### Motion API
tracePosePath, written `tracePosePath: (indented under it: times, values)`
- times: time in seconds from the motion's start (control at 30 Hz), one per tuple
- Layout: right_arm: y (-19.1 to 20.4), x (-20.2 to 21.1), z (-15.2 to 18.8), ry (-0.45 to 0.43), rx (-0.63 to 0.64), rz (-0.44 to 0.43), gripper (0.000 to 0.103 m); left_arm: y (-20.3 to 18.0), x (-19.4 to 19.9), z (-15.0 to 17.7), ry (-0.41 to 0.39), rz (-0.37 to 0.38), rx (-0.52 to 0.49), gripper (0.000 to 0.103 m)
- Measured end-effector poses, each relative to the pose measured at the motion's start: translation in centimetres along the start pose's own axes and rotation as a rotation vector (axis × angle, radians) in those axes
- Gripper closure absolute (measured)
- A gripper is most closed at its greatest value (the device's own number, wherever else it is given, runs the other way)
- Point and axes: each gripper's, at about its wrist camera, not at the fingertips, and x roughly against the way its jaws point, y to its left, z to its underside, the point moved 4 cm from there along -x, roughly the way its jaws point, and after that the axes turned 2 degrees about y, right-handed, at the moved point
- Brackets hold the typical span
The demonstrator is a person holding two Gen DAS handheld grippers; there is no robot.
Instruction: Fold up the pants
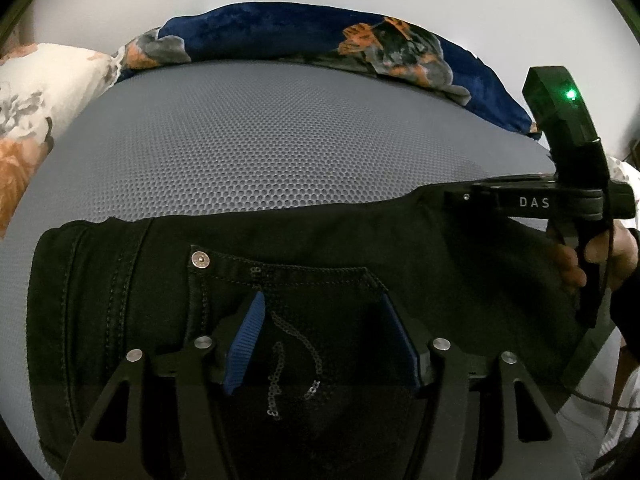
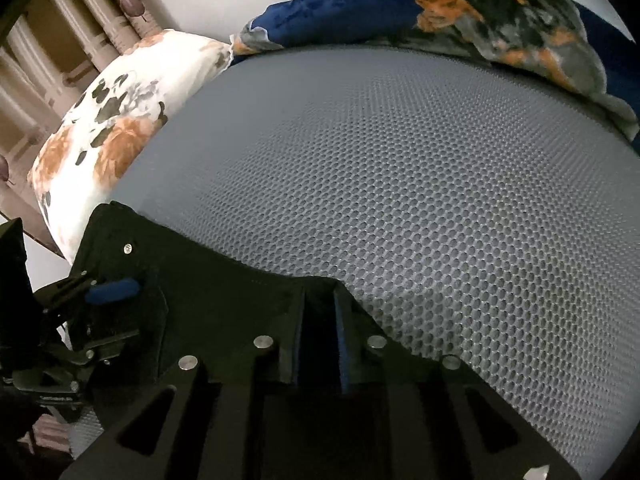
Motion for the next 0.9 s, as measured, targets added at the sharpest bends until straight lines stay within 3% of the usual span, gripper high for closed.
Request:
tracePosePath:
  times: [0.27,0.47,0.6,0.7,0.9]
  values:
    - [1.0,4.7,0.5,-0.119,0.014,0.096,0.088,-1.9,2.4,-1.0,-0.067,0.034,0.010,0.042]
    - [0.0,9.4,4.5,-0.191,0.010,0.227,0.081,-5.6,2.7,-1.4,-0.113,0.001,-0.115,0.042]
    - [-1.6,10.4,8.7,-0.172,-0.028,0.312,0.081,-7.8,1.5,-1.5,-0.103,0.016,-0.178,0.042]
    - [-2.7,10.4,11.2,-0.159,-0.086,0.324,0.081,-8.9,0.3,-1.8,-0.084,0.027,-0.198,0.042]
    - [-5.1,9.6,13.2,-0.145,-0.190,0.352,0.081,-10.3,-2.3,-3.0,-0.030,0.047,-0.189,0.044]
